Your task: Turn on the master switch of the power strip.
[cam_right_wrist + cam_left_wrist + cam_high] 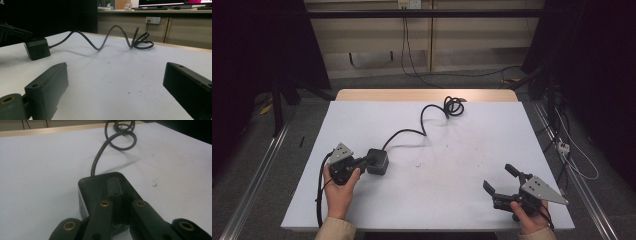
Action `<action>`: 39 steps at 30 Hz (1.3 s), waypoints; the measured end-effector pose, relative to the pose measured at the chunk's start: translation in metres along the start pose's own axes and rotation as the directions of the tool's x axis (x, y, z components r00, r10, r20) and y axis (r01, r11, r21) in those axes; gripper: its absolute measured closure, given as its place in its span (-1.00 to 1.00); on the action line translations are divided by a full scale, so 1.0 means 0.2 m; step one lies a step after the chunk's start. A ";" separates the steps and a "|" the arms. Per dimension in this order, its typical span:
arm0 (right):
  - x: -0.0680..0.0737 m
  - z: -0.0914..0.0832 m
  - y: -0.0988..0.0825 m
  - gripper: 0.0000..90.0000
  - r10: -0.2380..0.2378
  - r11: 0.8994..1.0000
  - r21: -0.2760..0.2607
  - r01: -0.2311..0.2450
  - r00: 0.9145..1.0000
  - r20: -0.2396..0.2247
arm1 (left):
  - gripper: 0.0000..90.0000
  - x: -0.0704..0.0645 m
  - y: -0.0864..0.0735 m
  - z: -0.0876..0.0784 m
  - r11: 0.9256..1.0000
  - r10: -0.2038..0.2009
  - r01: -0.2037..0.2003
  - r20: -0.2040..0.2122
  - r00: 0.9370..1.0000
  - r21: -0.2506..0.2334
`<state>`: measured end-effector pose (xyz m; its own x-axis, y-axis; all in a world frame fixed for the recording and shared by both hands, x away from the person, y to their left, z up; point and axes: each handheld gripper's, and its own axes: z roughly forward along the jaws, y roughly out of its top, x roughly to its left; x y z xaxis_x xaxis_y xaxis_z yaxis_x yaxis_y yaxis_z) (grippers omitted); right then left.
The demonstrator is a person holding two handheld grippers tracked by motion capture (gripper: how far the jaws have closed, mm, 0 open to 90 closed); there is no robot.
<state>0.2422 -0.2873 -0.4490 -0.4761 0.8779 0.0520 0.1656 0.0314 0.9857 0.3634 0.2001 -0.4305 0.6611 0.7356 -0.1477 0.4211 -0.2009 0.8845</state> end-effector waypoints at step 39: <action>0.00 0.00 0.00 -0.88 -0.004 1.000 -0.001 0.004 1.000 -0.002 | 1.00 0.00 0.00 0.00 1.000 -0.008 0.008 -0.004 1.000 -0.006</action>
<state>0.2426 -0.2868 -0.4491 -0.4786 0.8767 0.0489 0.1633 0.0341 0.9860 0.3627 0.1993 -0.4310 0.6550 0.7400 -0.1526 0.4228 -0.1916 0.8858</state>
